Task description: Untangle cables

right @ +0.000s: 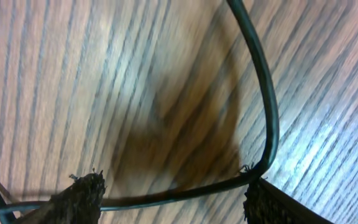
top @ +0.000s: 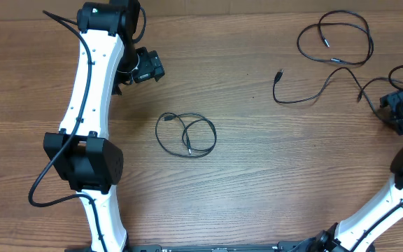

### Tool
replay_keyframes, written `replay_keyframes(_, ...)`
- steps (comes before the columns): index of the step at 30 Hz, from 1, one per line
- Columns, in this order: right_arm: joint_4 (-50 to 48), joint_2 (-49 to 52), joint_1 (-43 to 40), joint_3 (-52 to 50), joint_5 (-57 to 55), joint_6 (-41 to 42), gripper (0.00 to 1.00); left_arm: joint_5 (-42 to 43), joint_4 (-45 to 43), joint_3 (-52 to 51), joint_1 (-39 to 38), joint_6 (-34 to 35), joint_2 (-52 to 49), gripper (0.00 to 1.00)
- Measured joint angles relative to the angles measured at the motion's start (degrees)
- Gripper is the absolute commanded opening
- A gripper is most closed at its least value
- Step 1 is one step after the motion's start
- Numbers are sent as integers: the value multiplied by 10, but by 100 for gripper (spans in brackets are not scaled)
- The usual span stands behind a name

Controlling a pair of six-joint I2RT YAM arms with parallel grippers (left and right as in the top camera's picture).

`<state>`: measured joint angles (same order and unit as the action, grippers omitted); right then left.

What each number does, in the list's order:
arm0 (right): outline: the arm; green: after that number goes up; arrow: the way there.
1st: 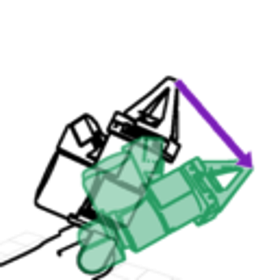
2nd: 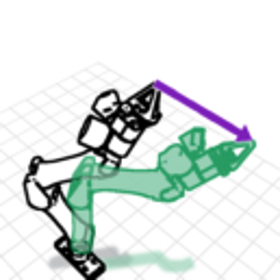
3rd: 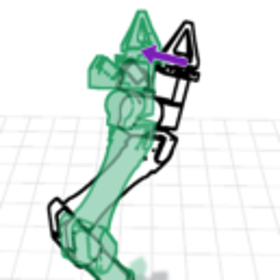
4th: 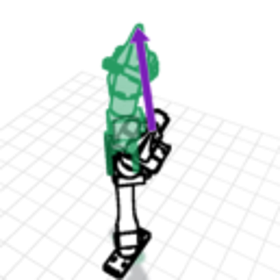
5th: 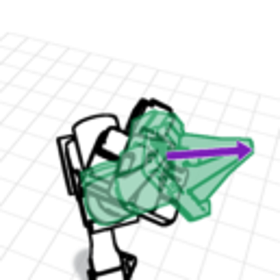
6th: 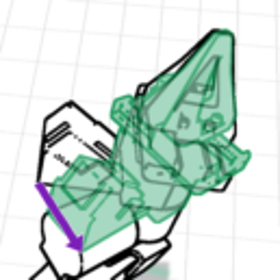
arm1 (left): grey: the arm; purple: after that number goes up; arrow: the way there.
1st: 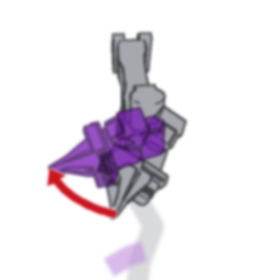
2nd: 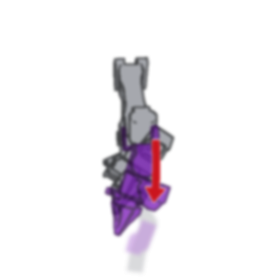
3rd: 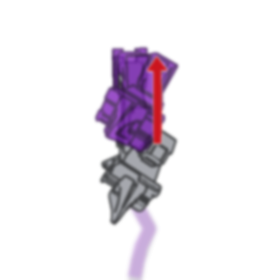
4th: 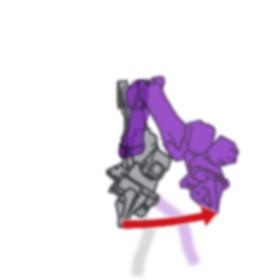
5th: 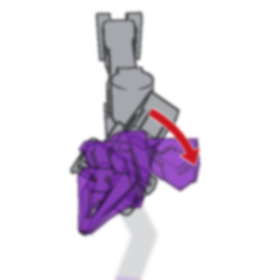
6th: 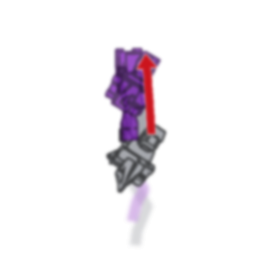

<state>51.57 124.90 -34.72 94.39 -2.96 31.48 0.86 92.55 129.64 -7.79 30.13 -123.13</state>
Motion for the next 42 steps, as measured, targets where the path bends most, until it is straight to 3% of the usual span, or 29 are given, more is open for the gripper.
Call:
replay_keyframes(12,-2,17,2,1,-12,0,70,0,0,0,0,0,0,100)
replay_keyframes(17,-18,17,2,1,-18,-2,52,0,0,0,0,0,0,99)
replay_keyframes(20,-35,19,2,1,-18,0,50,0,0,0,0,0,0,100)
replay_keyframes(35,-109,24,2,1,34,0,52,0,0,0,0,0,0,100)
replay_keyframes(42,-114,24,4,1,84,-3,60,0,0,0,0,0,0,100)
